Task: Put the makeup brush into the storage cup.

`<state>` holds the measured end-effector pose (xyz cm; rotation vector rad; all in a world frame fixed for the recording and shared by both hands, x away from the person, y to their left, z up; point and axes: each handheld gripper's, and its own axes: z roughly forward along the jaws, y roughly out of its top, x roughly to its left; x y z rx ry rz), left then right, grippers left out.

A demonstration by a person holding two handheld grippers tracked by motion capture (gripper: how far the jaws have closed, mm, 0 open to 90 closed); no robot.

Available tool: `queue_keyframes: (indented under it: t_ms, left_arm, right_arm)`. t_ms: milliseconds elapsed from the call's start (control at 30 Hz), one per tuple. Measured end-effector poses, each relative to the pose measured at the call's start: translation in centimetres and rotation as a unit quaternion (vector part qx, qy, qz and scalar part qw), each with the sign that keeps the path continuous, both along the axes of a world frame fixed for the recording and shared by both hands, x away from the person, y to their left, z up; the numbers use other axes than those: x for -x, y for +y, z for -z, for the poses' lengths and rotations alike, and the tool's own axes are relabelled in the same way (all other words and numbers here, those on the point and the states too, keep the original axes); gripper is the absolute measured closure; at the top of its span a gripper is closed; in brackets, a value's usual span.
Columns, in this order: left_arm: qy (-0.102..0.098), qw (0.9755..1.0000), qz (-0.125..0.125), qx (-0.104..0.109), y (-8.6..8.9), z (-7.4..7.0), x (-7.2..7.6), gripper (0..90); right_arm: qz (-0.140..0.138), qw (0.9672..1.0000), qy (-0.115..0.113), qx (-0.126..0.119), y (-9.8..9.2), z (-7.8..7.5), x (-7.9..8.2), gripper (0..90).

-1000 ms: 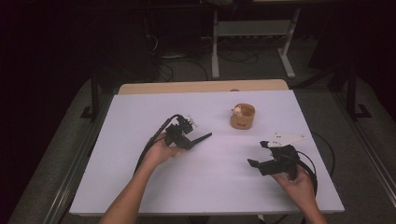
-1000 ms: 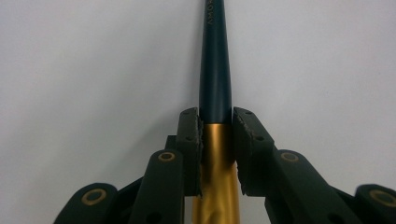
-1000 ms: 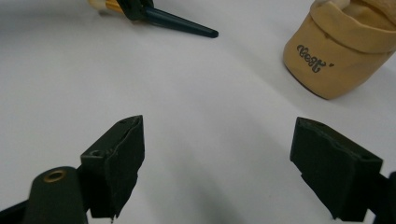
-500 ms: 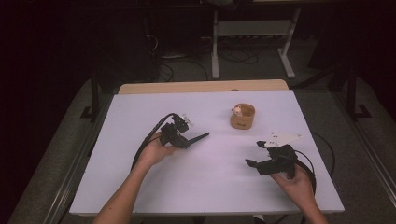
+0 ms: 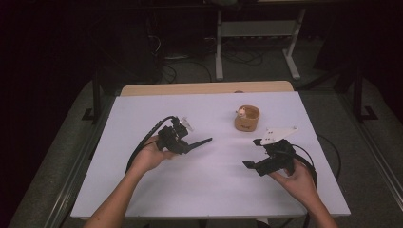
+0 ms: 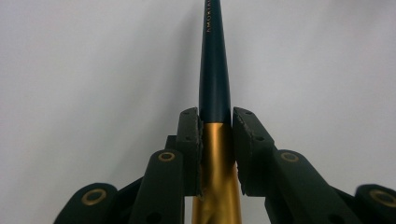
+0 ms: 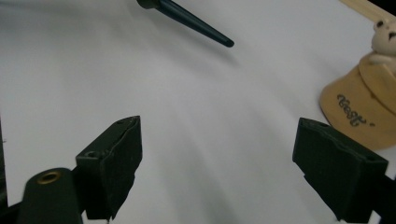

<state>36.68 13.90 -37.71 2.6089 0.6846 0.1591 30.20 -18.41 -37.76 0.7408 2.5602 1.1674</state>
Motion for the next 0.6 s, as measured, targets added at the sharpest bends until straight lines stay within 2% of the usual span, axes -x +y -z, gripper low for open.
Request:
queue_keyframes:
  t_ms: [167,267,367,400,467,567,600]
  left_arm:
    - [-0.005,0.9999,0.014,0.002,0.1,-0.7,0.9,73.2]
    - [-0.007,0.9997,0.021,0.007,0.1,-1.1,1.5,73.2]
    - [-0.010,0.9994,0.030,0.010,0.0,-1.5,2.0,73.2]
    - [-0.009,0.9993,0.034,0.012,0.0,-1.7,2.2,73.2]
    - [-0.010,0.9991,0.040,0.012,-0.1,-1.9,2.6,73.2]
    - [-0.012,0.9982,0.056,0.017,-0.3,-2.3,3.1,73.2]
    - [-0.009,0.9974,0.068,0.021,-0.5,-2.7,3.4,73.2]
  right_arm:
    - [-0.019,0.9998,0.000,0.007,0.8,-1.1,-0.3,14.5]
    - [-0.043,0.9989,-0.003,0.015,1.6,-2.0,-0.7,17.6]
    - [-0.049,0.9986,0.000,0.018,2.2,-2.3,-0.9,17.8]
    - [-0.063,0.9978,-0.003,0.022,3.0,-2.6,-1.1,19.3]
    - [-0.069,0.9973,-0.005,0.026,3.3,-2.7,-1.2,20.2]
    - [-0.091,0.9949,-0.004,0.042,4.9,-3.0,-1.4,22.2]
    - [-0.094,0.9946,-0.004,0.043,5.3,-3.1,-1.4,22.7]
